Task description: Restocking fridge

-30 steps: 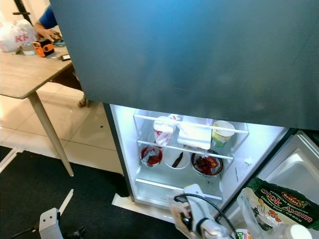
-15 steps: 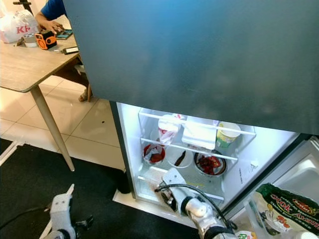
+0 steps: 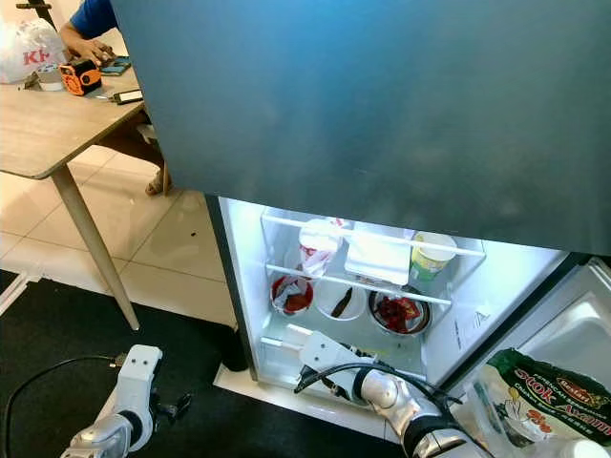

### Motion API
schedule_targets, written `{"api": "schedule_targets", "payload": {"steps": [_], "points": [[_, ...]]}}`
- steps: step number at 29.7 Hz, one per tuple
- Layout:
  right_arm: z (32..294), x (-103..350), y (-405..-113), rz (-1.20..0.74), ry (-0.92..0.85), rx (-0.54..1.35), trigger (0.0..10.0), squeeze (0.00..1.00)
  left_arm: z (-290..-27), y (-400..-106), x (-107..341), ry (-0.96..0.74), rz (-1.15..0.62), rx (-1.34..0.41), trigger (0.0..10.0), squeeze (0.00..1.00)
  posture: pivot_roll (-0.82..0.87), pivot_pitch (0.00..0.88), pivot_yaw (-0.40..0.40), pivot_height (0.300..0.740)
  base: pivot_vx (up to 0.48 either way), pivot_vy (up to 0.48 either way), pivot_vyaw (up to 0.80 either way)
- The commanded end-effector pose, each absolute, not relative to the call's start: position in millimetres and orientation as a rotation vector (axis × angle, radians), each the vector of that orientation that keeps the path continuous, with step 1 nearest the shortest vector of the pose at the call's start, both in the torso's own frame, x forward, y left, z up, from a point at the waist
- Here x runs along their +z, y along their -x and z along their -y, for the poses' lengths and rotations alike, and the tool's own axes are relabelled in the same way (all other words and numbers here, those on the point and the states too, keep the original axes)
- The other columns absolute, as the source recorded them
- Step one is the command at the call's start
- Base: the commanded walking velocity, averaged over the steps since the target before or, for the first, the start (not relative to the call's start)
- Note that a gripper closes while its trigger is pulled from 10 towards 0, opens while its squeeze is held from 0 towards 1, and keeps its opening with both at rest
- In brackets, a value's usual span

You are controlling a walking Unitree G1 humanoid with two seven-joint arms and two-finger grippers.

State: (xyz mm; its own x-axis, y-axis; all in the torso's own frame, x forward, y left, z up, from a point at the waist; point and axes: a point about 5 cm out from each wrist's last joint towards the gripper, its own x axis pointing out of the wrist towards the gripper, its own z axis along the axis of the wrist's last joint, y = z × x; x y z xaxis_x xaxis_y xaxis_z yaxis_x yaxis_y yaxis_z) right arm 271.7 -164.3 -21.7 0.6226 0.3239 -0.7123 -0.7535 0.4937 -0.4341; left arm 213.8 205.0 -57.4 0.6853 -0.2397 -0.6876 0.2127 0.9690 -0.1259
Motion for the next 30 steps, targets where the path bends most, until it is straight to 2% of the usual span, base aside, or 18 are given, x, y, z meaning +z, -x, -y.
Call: {"api": "schedule_targets", "payload": {"steps": [1,6,14,20,30], "points": [[158,-13,-280,-0.545,0.821,0.744,10.0,0.00,-211,-210,-59,0.022,-0.792,-0.248,10.0,0.00,-0.06,0.000,0.034,0.680,0.000,0.000,0.00],[158,8,-300,-0.469,0.856,0.745,10.0,0.00,-213,-197,-66,0.037,-0.832,-0.231,10.0,0.00,-0.06,0.000,0.034,0.650,0.000,0.000,0.00],[157,22,-309,-0.427,0.881,0.809,10.0,0.00,-219,-189,-69,0.027,-0.857,-0.222,10.0,0.00,-0.06,0.000,0.027,0.610,0.000,0.000,0.00],[159,38,-319,-0.358,0.849,0.802,10.0,0.00,-222,-202,-61,0.062,-0.797,-0.188,10.0,0.00,-0.06,0.000,0.025,0.580,0.000,0.000,0.00],[164,75,-338,-0.158,0.838,0.748,10.0,0.00,-215,-231,-43,0.064,-0.680,-0.219,10.0,0.00,-0.06,0.000,0.021,0.580,0.000,0.000,0.00]]}}
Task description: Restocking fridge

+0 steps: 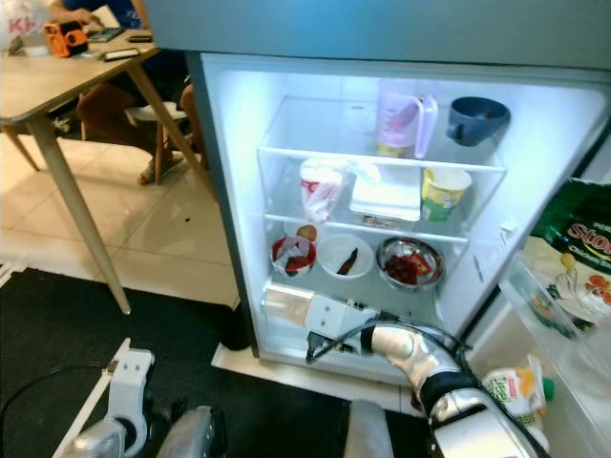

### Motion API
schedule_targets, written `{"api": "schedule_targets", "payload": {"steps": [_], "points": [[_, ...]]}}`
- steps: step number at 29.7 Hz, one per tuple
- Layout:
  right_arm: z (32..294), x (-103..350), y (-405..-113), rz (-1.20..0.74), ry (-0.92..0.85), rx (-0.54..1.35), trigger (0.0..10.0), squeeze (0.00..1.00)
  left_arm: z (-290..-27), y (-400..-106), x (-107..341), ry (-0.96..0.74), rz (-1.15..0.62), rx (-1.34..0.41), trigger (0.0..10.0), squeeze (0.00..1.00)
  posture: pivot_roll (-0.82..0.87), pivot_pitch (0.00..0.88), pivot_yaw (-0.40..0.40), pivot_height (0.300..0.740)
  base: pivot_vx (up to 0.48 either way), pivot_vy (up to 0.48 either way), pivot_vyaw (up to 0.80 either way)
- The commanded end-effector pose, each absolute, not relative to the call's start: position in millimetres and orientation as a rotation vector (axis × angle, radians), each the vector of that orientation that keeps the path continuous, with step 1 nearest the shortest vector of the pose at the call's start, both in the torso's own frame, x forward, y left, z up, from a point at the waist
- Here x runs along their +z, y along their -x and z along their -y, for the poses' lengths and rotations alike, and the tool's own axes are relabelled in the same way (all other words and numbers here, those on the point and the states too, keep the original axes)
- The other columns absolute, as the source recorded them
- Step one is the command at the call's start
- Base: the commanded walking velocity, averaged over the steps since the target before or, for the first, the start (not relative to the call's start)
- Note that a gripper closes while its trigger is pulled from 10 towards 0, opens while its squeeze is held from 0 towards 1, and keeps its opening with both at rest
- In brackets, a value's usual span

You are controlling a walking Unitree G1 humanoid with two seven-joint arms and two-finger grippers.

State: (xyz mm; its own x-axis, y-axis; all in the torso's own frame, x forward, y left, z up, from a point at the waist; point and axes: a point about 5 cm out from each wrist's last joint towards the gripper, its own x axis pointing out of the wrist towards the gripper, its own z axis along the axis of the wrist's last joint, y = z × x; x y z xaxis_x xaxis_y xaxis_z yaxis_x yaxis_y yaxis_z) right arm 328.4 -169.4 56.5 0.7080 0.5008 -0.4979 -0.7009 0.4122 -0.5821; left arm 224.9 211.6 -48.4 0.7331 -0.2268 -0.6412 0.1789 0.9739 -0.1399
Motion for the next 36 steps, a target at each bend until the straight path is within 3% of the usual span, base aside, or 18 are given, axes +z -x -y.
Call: {"api": "schedule_targets", "payload": {"steps": [1,6,12,17,28,34,36], "points": [[164,75,-338,-0.158,0.838,0.748,10.0,0.00,-215,-231,-43,0.064,-0.680,-0.219,10.0,0.00,-0.06,0.000,0.021,0.580,0.000,0.000,0.00],[169,105,-345,-0.038,0.843,0.809,10.0,0.00,-211,-255,-23,0.026,-0.568,-0.281,10.0,0.00,-0.06,0.000,0.022,0.580,0.000,0.000,0.00],[171,120,-345,0.000,0.816,0.878,10.0,0.00,-212,-261,-17,-0.008,-0.541,-0.312,10.0,0.00,-0.06,0.000,0.027,0.580,0.000,0.000,0.00],[178,145,-336,0.001,0.800,1.040,10.0,0.00,-208,-268,-10,-0.052,-0.504,-0.368,10.0,0.00,-0.06,0.000,0.029,0.580,0.000,0.000,0.00],[179,182,-330,0.074,0.874,1.075,10.0,0.00,-200,-273,-5,-0.073,-0.473,-0.422,10.0,0.00,-0.06,0.000,0.029,0.580,0.000,0.000,0.00],[189,205,-338,0.095,1.012,0.931,10.0,0.00,-192,-278,1,-0.111,-0.441,-0.496,10.0,0.00,-0.06,0.000,0.028,0.580,0.000,0.000,0.00],[197,211,-349,0.107,1.081,0.795,10.0,0.00,-187,-278,0,-0.145,-0.443,-0.535,10.0,0.00,-0.06,0.000,0.028,0.580,0.000,0.000,0.00]]}}
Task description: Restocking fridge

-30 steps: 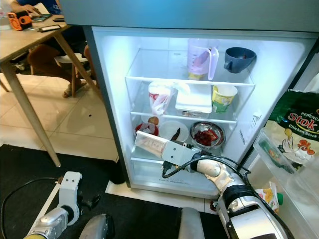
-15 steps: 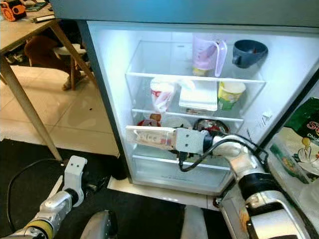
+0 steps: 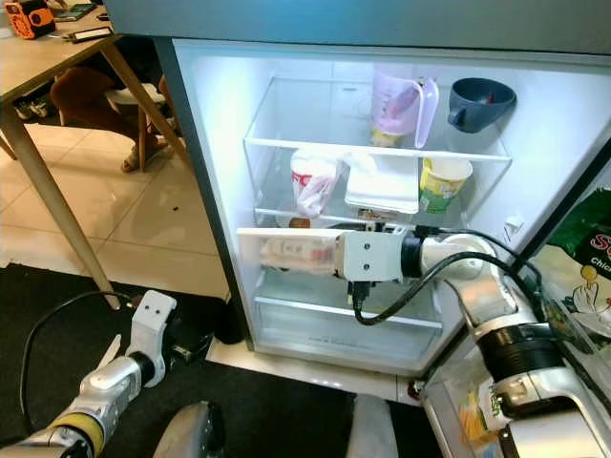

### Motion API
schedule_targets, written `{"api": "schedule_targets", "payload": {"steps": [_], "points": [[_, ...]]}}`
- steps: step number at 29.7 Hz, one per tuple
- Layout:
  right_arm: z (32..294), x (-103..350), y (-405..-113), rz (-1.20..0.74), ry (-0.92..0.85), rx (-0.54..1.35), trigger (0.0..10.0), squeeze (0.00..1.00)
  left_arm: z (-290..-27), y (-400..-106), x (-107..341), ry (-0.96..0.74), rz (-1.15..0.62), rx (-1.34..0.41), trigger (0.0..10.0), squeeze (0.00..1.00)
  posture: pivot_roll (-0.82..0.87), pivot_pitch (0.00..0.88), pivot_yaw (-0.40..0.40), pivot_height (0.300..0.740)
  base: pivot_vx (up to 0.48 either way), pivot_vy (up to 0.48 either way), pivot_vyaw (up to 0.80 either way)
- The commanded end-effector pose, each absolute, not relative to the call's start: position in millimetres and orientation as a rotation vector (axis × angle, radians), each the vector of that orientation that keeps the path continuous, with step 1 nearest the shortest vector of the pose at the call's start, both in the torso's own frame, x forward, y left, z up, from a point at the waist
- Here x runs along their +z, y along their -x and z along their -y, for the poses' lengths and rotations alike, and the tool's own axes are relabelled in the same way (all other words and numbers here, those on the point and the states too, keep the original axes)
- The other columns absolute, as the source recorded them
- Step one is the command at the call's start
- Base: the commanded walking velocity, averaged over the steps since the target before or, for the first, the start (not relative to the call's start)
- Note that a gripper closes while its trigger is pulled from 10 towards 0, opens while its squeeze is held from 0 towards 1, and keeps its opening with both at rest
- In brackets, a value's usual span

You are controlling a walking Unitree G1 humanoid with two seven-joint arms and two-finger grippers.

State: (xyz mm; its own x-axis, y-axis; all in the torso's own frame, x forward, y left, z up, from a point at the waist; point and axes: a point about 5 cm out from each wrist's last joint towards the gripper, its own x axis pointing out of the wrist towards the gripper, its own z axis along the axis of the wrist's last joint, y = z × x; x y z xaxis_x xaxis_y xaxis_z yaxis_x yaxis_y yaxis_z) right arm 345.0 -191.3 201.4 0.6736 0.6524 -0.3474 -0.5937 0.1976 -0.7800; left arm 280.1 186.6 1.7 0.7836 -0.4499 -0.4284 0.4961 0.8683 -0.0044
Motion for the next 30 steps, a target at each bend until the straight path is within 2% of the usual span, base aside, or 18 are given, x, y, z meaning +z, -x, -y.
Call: {"api": "schedule_targets", "payload": {"steps": [1,11,16,19,30], "points": [[197,211,-349,0.107,1.081,0.795,10.0,0.00,-187,-278,0,-0.145,-0.443,-0.535,10.0,0.00,-0.06,0.000,0.028,0.580,0.000,0.000,0.00],[197,220,-355,0.112,1.124,0.684,10.0,0.00,-175,-284,12,-0.199,-0.331,-0.633,10.0,0.00,-0.06,0.000,0.028,0.580,0.000,0.000,0.00],[206,225,-364,0.094,1.162,0.554,10.0,0.00,-172,-299,45,-0.213,-0.076,-0.621,10.0,0.00,-0.06,0.000,0.029,0.580,0.000,0.000,0.00],[211,228,-367,0.082,1.191,0.505,10.0,0.00,-167,-303,55,-0.203,-0.003,-0.637,10.0,0.00,-0.05,0.000,0.027,0.580,0.000,0.000,0.00],[226,226,-368,0.007,1.246,0.449,10.0,0.00,-161,-304,61,-0.219,0.048,-0.658,10.0,0.00,-0.05,0.000,0.027,0.580,0.000,0.000,0.00]]}}
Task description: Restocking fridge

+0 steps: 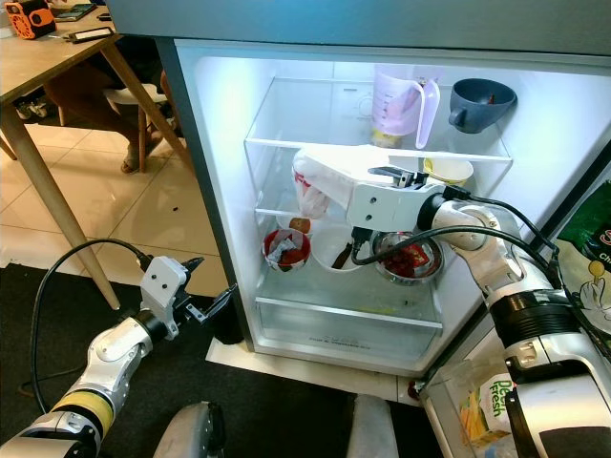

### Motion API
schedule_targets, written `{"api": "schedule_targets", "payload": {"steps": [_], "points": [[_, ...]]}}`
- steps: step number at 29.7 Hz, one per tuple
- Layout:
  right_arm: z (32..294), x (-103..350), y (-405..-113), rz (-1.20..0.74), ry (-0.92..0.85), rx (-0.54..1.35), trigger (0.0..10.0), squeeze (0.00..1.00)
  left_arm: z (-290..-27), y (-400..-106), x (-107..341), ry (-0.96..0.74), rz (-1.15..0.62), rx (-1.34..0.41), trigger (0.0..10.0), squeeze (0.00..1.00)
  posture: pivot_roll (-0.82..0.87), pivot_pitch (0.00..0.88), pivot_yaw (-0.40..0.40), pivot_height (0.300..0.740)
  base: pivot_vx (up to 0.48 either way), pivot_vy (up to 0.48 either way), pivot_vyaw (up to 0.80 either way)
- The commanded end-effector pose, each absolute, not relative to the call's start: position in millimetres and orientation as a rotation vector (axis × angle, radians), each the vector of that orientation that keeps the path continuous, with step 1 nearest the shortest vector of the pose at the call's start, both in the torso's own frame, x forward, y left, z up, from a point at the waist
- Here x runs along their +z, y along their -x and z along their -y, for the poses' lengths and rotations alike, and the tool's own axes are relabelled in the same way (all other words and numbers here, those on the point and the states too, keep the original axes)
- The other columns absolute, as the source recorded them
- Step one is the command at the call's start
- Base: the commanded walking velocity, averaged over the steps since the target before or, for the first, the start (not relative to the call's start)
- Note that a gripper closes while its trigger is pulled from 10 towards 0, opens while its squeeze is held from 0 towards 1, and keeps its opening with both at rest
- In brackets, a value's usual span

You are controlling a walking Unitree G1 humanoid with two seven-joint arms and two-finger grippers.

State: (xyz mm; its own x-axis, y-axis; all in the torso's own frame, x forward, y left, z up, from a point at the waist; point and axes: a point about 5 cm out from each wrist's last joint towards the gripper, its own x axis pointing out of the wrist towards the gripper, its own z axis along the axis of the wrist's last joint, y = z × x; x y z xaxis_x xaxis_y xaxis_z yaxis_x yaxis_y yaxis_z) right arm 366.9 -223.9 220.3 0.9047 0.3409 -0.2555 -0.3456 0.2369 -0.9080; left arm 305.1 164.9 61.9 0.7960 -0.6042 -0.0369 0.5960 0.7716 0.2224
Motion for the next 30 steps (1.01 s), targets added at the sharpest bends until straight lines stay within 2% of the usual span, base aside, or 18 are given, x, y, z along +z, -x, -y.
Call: {"api": "schedule_targets", "payload": {"steps": [1,6,10,22,26,30], "points": [[228,226,-368,-0.007,1.262,0.437,10.0,0.00,-161,-303,61,-0.221,0.050,-0.660,10.0,0.00,-0.05,0.000,0.027,0.580,0.000,0.000,0.00],[237,212,-371,-0.104,1.299,0.395,10.0,0.00,-160,-300,58,-0.222,0.053,-0.671,10.0,0.00,-0.05,0.000,0.027,0.580,0.000,0.000,0.00],[232,207,-373,-0.102,1.279,0.384,10.0,0.00,-160,-299,59,-0.220,0.059,-0.674,10.0,0.00,-0.05,0.000,0.028,0.580,0.000,0.000,0.00],[188,186,-381,-0.048,1.258,0.410,10.0,0.00,-159,-306,73,-0.218,0.129,-0.672,10.0,0.00,-0.05,0.000,0.032,0.580,0.000,0.000,0.00],[170,183,-384,-0.019,1.184,0.410,10.0,0.00,-158,-308,77,-0.218,0.149,-0.675,10.0,0.00,-0.05,0.000,0.032,0.580,0.000,0.000,0.00],[166,182,-387,-0.016,1.213,0.377,10.0,0.00,-157,-310,82,-0.221,0.170,-0.679,10.0,0.00,-0.04,0.000,0.035,0.580,0.000,0.000,0.00]]}}
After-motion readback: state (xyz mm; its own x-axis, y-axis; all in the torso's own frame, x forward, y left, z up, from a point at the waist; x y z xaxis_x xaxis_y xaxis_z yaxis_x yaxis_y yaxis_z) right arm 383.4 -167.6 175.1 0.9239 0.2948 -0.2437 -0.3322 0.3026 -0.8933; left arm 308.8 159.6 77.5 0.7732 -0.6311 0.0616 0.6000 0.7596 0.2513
